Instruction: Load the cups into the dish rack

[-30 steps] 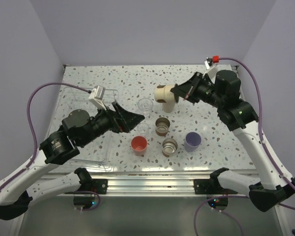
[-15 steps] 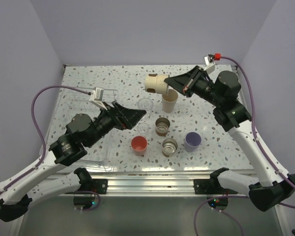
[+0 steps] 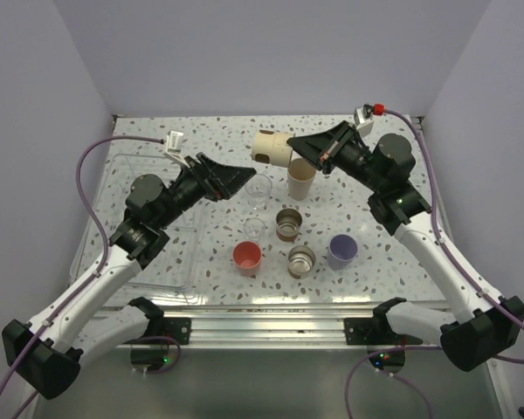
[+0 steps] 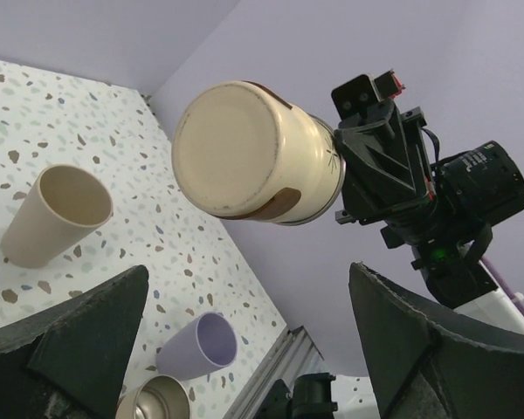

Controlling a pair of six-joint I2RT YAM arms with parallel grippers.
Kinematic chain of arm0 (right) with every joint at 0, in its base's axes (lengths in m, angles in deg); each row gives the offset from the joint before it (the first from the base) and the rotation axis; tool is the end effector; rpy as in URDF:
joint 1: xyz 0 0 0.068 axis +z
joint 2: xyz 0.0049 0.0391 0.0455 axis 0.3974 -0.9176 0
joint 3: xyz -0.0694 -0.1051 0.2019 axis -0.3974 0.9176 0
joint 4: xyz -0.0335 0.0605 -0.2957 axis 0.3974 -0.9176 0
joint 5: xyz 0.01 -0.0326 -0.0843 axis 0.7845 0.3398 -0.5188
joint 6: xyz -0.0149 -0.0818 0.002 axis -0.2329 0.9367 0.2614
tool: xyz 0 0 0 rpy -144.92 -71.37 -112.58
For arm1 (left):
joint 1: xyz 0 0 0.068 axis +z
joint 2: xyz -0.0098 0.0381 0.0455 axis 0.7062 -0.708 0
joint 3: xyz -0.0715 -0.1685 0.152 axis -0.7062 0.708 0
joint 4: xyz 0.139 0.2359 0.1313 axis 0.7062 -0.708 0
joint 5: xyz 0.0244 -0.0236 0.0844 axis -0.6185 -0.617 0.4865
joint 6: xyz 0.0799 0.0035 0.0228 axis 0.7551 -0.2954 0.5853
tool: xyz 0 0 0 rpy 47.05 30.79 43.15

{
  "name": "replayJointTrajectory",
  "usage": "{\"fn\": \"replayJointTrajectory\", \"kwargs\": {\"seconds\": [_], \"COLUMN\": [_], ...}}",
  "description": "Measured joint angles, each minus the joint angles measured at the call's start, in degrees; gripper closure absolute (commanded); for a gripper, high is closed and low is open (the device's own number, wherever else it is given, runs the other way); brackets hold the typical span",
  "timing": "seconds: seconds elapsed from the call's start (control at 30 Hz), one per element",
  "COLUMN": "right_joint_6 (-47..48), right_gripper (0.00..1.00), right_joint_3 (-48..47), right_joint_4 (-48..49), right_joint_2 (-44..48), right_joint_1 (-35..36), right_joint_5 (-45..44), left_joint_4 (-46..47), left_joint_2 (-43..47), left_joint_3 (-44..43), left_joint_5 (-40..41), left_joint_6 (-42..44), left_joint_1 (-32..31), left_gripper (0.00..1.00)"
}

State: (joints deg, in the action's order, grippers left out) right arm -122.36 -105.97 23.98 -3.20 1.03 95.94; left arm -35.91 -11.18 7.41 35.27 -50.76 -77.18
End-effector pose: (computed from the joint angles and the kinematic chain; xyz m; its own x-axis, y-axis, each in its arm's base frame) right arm 0.3117 0.1739 0.3932 -0.6997 0.6569 -0.2810 -0.2666 0.1249 0.9557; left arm 0.2622 -0.1843 0.3516 -0.5066 -0.6021 -0.6171 0.4991 0.3788 -0.7794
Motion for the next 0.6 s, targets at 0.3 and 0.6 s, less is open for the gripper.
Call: {"fn": "replayJointTrajectory", "kwargs": {"seconds": [0.3,0.6], "right_joint_6": [-3.08,-5.22], "right_gripper": [1.00,1.00], "right_joint_3": [0.15,0.15], "right_joint_4": [5.38,7.06], "right_joint_2": [-2.27,-4.09], "right_joint_1": [0.00,0.00], "right_joint_5": [1.27,3.08], "left_joint_4": [12.55,18.03], "left_joint_2": [-5.20,-11.69], "left_joint_3": [0.09,0.07], "left_joint_5": [-8.09,-10.34], "left_joint_6": [-4.04,-5.14], "left_joint_1": [4.55,5.73], "left_gripper": [0.00,0.00]}}
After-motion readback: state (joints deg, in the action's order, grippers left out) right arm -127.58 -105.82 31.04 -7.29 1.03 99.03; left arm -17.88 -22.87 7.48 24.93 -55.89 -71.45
